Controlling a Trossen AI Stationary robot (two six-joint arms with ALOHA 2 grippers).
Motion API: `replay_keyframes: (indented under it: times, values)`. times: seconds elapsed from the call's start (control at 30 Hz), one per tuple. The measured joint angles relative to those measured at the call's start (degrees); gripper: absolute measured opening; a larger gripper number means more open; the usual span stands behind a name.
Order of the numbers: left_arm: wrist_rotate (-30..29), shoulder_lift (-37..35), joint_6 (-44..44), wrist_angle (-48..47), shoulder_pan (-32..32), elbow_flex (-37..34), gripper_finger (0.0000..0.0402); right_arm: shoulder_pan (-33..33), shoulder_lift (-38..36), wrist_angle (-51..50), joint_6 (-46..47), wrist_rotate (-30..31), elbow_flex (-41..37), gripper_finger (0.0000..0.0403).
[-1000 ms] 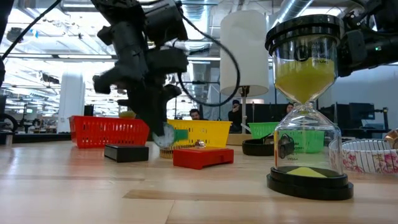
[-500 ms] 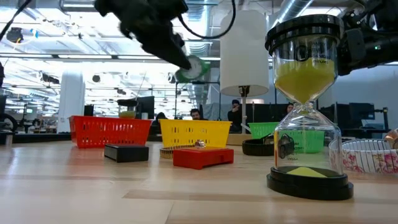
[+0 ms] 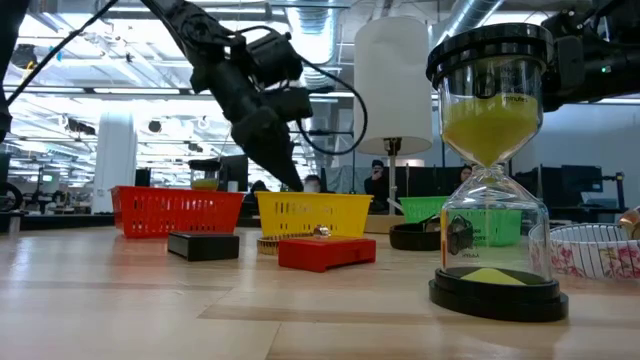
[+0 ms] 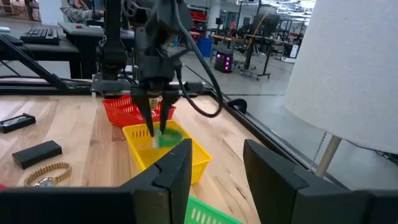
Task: Pick & Place Office items
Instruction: Put the green watch into the yellow basket, then put the orange digital timer into the green basket
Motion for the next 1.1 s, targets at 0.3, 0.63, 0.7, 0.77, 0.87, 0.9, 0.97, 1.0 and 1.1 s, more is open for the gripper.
replay_keyframes:
  times: [0.3, 0.63, 0.7, 0.77, 0.87, 0.9, 0.97, 1.0, 1.1]
  values:
    - [-0.02, -0.9, -0.28, 0.33, -0.71, 0.02, 0.0127, 0.0, 0.0, -0.04, 0.0, -0.09, 0.0, 0.0136]
    - [0.01, -14.15, -1.01, 1.19, -7.46, -0.01, 0.0152, 0.02, 0.38, -0.05, 5.25, -0.35, 0.0, 0.0136]
    - [0.0, -17.83, -3.06, 1.38, -8.73, -0.46, 0.0149, 0.04, 1.29, 0.1, 5.49, -0.37, 0.0, 0.0136]
    - [0.0, -21.31, -4.47, 1.32, -9.79, -1.43, 0.0144, 0.07, 2.31, 0.27, 6.81, -0.38, 0.0, 0.0136]
    - [0.05, -26.47, -6.18, 1.58, -10.98, -4.33, 0.0136, 0.07, 4.02, 0.91, 8.0, -0.39, 0.0, 0.0136]
    - [0.01, -28.23, -6.25, 1.72, -11.28, -5.71, 0.0132, 0.07, 4.5, 1.03, 8.0, -0.39, 0.0, 0.0136]
    - [0.01, -31.29, -7.23, 2.12, -11.58, -8.8, 0.0126, 0.07, 5.36, 1.96, 8.02, -0.39, 0.0, 0.0136]
    - [-0.04, -32.72, -8.13, 2.06, -11.72, -10.48, 0.0123, 0.07, 5.77, 2.56, 8.0, -0.39, 0.0, 0.0136]
    - [-1.01, -36.6, -14.23, 3.65, -11.84, -15.52, 0.0115, -0.03, 7.66, 5.16, 7.75, -0.14, 0.0, 0.0136]
